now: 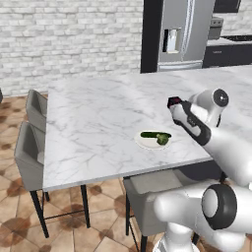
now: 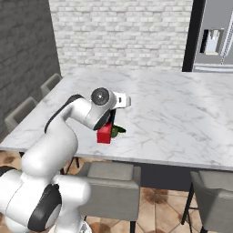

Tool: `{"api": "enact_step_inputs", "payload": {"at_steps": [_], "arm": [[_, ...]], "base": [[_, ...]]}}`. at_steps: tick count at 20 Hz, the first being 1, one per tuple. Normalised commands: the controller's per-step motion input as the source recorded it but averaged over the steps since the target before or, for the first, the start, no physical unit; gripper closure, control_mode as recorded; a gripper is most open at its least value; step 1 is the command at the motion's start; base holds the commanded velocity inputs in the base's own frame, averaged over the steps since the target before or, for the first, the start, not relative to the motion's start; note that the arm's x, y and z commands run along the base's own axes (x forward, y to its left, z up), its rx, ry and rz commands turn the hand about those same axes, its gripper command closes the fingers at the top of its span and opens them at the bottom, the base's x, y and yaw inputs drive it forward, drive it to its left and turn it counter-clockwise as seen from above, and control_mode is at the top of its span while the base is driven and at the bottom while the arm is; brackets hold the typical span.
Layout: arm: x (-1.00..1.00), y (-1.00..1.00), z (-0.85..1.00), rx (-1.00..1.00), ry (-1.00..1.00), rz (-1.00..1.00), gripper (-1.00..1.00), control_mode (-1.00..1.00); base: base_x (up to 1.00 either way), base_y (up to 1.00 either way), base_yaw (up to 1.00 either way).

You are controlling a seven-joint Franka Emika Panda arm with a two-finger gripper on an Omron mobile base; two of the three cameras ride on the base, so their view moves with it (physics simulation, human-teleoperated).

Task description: Retrieve the tupperware and aluminum foil from the cabinet and place them on the dining counter near the plate with cucumber and broccoli to prepare for storing leftovers.

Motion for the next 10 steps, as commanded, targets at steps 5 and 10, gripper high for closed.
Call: {"api": "enact_step_inputs", "payload": {"at_steps": [5,10], "arm": [[0.71,-0.57,-0.14,0.14,0.00,0.00,1.00,-1.00],[0.61,-0.50,-0.23,0.05,0.00,0.00,1.00,-1.00]], "base": [[0.00,0.00,0.00],[0.00,0.00,0.00]]}}
